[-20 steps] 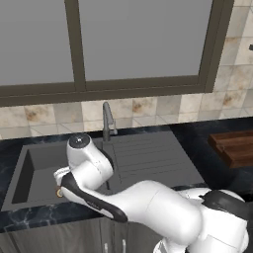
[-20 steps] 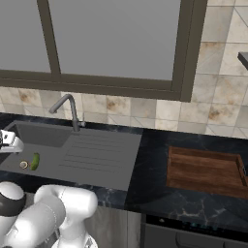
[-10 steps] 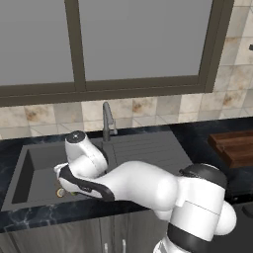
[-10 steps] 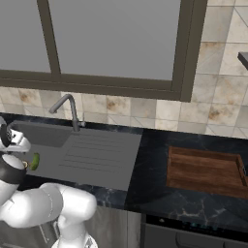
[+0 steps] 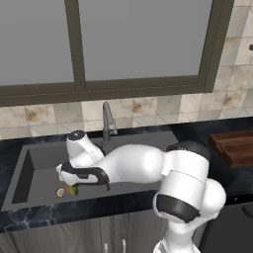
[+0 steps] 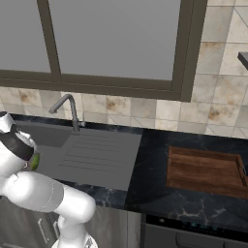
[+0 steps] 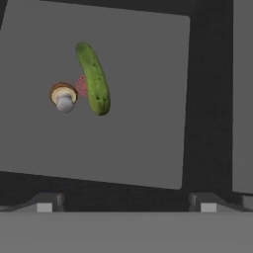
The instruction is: Pick up all produce items and place them in the sink. Turn on the sink faucet to wash them. Then turn the sink off and put them in the tray.
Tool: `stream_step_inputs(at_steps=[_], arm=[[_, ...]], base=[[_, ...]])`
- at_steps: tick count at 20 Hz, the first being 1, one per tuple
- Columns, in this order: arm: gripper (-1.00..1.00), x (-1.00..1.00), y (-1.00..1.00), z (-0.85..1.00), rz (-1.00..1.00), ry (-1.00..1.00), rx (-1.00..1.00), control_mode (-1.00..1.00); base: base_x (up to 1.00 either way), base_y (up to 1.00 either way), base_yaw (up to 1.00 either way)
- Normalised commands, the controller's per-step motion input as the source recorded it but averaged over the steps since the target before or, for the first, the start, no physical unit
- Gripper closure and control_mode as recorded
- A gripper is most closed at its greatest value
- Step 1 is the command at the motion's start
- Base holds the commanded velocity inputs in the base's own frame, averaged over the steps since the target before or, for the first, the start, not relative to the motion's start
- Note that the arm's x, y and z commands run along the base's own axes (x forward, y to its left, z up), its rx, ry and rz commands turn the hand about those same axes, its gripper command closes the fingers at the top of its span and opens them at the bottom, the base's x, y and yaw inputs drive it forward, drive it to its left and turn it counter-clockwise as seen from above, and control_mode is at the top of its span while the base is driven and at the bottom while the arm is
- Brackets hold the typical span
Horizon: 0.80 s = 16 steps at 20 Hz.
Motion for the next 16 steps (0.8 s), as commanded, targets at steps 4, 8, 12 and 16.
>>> stream_step_inputs(at_steps=[4, 8, 12, 16], arm=[[-1.00, 0.32, 0.20, -0.33, 0.00, 0.04, -0.03, -1.00], [-1.00, 0.27, 0.16, -0.33, 0.00, 0.00, -0.03, -1.00], [-1.00, 0.16, 0.23, -0.22, 0.00, -0.05, -0.02, -1.00], [-1.00, 0.12, 0.27, -0.14, 0.00, -0.03, -0.02, -1.00]], base=[[0.00, 0.00, 0.00], [0.00, 0.00, 0.00], [0.00, 0.00, 0.00], [0.00, 0.00, 0.00]])
